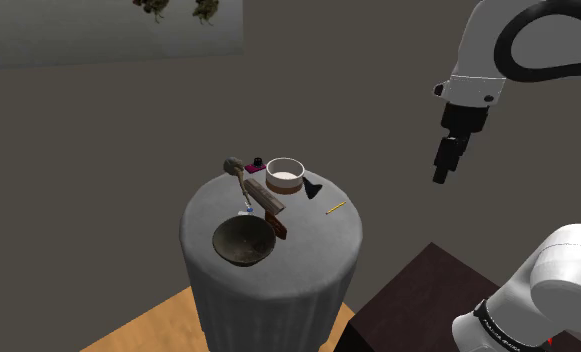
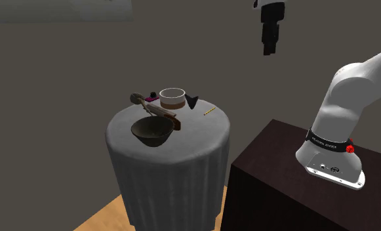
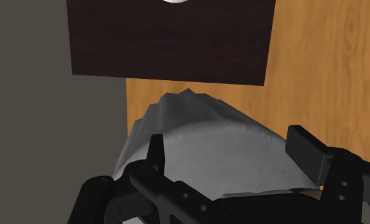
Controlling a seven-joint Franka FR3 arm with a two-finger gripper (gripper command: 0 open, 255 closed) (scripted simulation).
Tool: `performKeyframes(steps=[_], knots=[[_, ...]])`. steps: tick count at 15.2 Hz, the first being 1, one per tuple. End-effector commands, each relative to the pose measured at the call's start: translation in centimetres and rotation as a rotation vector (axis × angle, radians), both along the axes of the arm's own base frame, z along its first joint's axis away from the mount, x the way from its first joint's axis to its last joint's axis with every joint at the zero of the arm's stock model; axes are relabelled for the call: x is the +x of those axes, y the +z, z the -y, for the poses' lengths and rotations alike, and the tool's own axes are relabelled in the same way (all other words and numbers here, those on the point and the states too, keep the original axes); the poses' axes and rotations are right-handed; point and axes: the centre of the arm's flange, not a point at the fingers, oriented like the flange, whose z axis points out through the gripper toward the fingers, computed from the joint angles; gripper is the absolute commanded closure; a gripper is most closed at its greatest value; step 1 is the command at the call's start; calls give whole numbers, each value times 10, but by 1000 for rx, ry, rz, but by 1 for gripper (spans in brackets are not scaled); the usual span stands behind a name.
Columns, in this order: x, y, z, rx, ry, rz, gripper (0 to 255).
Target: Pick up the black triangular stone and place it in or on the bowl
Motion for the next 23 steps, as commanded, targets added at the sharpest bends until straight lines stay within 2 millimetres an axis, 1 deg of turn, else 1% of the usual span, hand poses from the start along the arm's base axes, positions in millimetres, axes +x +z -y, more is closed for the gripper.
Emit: performKeyframes(steps=[1,12,23], knots=[[0,0,0,0,0,0,0],[94,-96,13,-10,60,82,0],[197,-183,20,-19,119,164,0]])
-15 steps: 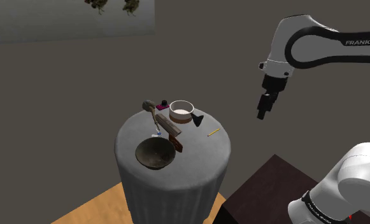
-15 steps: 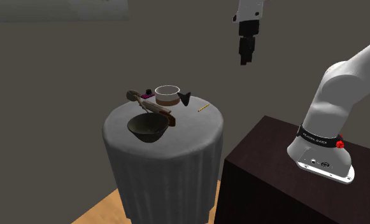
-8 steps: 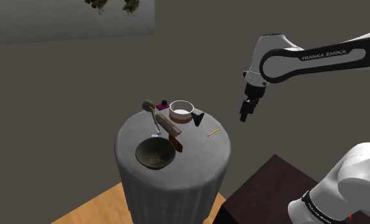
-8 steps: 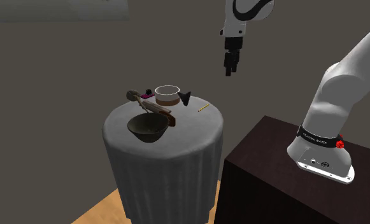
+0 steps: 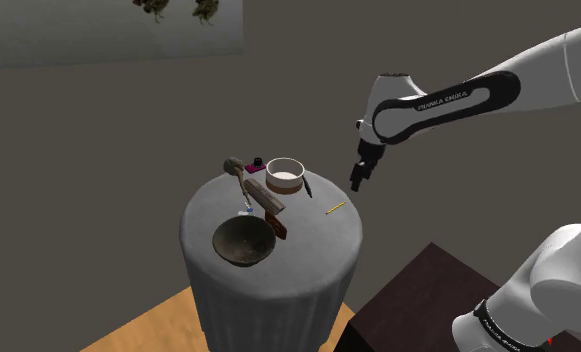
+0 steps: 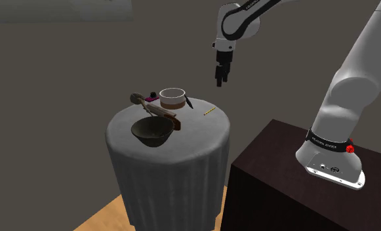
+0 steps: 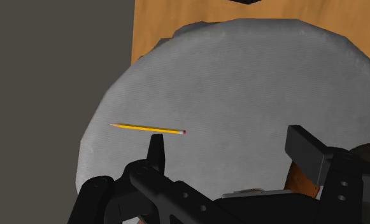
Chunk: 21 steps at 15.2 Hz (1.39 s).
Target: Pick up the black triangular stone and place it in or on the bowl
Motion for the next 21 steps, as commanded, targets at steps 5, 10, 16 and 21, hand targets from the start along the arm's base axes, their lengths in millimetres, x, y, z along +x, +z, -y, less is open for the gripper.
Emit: performKeyframes(steps=[5,10,16,21], knots=[[60,-49,4,-6,33,46,0],[110,-84,4,-10,60,83,0],[160,-121,4,-14,86,119,0],[163,-148,3,-14,86,119,0]])
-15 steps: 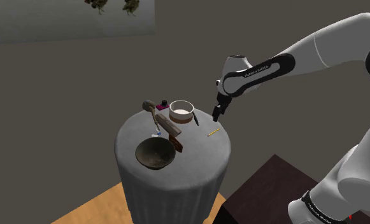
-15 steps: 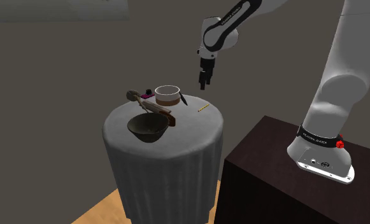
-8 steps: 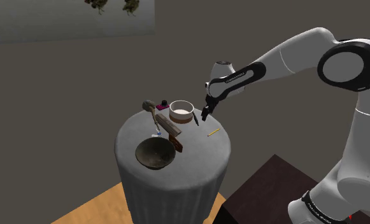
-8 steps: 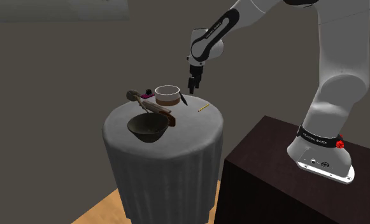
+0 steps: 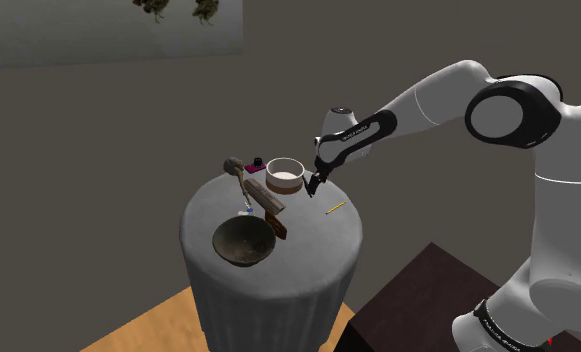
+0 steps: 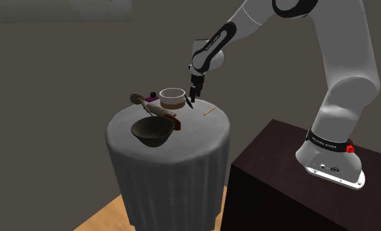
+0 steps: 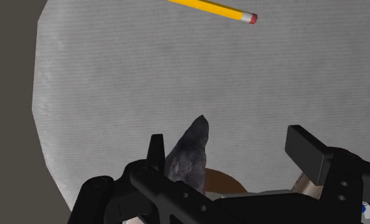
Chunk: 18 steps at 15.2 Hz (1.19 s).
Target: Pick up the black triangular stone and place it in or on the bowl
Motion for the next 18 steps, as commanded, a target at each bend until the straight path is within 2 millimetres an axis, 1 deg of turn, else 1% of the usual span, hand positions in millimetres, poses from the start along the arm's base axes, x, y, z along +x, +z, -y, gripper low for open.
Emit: performKeyframes(steps=[1,2,9,10,18], knots=[[2,-11,0,0,0,1,0],[2,-14,0,0,0,1,0],[2,-14,0,0,0,1,0],[2,-14,0,0,0,1,255],[2,-14,0,0,0,1,255]])
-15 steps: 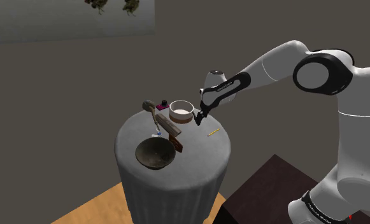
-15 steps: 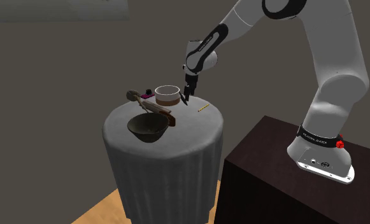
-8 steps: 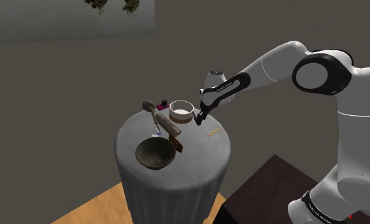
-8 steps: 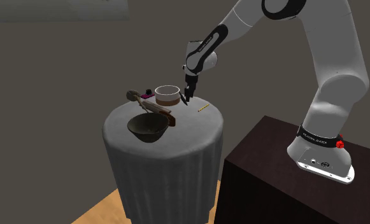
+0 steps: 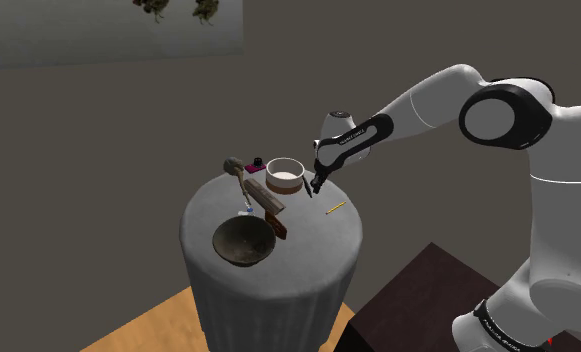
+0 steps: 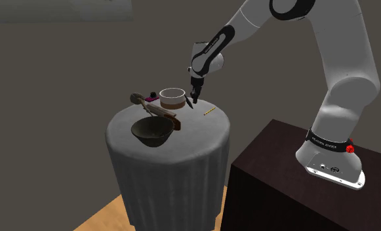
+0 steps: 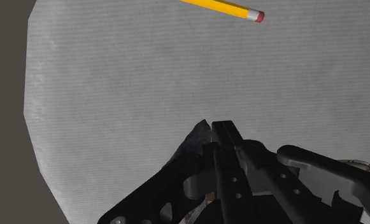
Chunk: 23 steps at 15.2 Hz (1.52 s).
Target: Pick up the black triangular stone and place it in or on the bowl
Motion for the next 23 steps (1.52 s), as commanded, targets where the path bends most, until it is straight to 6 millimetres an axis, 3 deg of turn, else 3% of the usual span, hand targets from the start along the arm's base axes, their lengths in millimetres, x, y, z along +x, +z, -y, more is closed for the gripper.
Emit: performKeyframes(steps=[1,2,4,5,6,7,8,9,12,13,20,23], knots=[[0,0,0,0,0,0,255],[0,0,0,0,0,0,0],[6,-12,-46,-181,-388,159,0],[3,-10,-21,-135,-64,61,0],[3,-10,-21,-135,-64,61,0],[-18,-19,-58,-236,-359,291,0],[-7,-22,-23,-211,-128,93,0],[-7,-22,-23,-211,-128,93,0],[17,-23,-68,-291,-598,248,0],[20,-23,-71,-297,-637,261,0],[29,-59,-55,-297,-637,261,0],[29,-59,-55,-297,-637,261,0]])
